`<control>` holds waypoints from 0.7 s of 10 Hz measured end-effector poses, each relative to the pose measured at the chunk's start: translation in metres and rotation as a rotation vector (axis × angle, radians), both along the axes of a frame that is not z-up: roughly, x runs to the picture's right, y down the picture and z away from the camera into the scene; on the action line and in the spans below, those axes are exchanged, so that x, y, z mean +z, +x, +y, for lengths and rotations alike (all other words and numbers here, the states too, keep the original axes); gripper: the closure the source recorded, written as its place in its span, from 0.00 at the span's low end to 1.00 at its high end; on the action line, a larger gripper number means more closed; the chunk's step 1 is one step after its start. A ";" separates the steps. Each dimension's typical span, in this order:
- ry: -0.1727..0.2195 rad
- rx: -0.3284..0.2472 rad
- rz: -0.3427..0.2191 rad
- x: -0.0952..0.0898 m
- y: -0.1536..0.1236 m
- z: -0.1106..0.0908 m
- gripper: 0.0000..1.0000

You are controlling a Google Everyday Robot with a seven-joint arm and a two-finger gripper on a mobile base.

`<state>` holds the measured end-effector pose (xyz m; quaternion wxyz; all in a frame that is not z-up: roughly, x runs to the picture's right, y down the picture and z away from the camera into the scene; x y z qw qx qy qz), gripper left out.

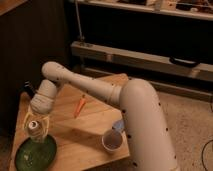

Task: Place the bottle in the ceramic bowl

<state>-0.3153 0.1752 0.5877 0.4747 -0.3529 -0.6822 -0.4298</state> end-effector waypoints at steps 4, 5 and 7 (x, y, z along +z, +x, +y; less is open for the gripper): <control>-0.039 -0.044 -0.037 -0.019 -0.016 0.029 0.48; -0.046 -0.054 -0.047 -0.025 -0.019 0.036 0.38; -0.060 -0.068 -0.067 -0.039 -0.030 0.055 0.22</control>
